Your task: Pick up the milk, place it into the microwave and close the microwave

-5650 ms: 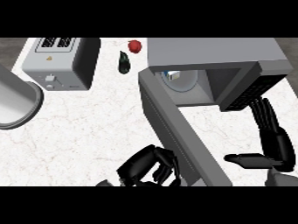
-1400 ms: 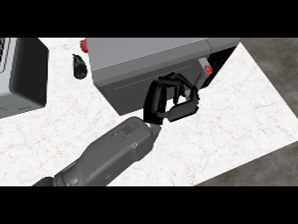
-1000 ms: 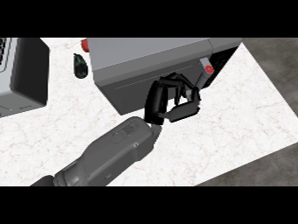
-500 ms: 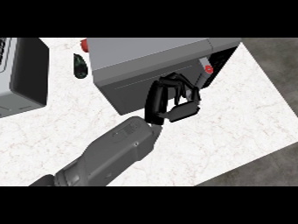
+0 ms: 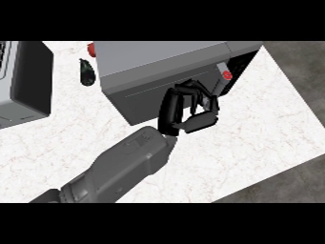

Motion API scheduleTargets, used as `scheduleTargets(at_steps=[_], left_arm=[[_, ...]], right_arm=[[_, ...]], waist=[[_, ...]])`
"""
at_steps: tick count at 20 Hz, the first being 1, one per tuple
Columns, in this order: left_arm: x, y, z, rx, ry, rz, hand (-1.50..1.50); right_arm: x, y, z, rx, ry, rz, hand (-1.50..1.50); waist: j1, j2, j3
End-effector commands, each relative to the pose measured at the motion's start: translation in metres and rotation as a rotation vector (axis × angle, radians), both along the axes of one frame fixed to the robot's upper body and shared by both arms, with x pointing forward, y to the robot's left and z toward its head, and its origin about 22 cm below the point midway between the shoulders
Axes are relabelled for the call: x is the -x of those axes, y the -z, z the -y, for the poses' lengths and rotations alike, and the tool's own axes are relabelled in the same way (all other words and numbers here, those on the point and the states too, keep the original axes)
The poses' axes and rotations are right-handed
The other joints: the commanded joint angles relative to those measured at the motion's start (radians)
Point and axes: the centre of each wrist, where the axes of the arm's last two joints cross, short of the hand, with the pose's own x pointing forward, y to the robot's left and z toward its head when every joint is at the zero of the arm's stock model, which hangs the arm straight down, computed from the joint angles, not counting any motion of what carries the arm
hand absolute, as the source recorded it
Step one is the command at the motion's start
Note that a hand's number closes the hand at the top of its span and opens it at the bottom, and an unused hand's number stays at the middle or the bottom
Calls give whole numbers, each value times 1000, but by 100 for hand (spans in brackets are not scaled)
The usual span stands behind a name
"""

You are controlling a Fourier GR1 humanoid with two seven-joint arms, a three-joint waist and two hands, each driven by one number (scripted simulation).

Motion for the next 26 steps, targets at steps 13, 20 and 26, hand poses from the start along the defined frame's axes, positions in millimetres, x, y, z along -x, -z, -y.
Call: scheduleTargets(at_steps=[13, 20, 26], left_arm=[[-24, 22, -21, -182, -178, -151, 150], [-21, 33, -29, -162, -223, -232, 150], [-19, 35, -27, -145, -207, -245, -150]], right_arm=[[2, -10, 2, -22, -89, 14, -150], [11, -12, 6, -28, -70, -1, -150], [19, -16, 12, -15, -54, -15, -150]], waist=[[44, 1, 0], [81, -6, -3], [87, -9, -3]])
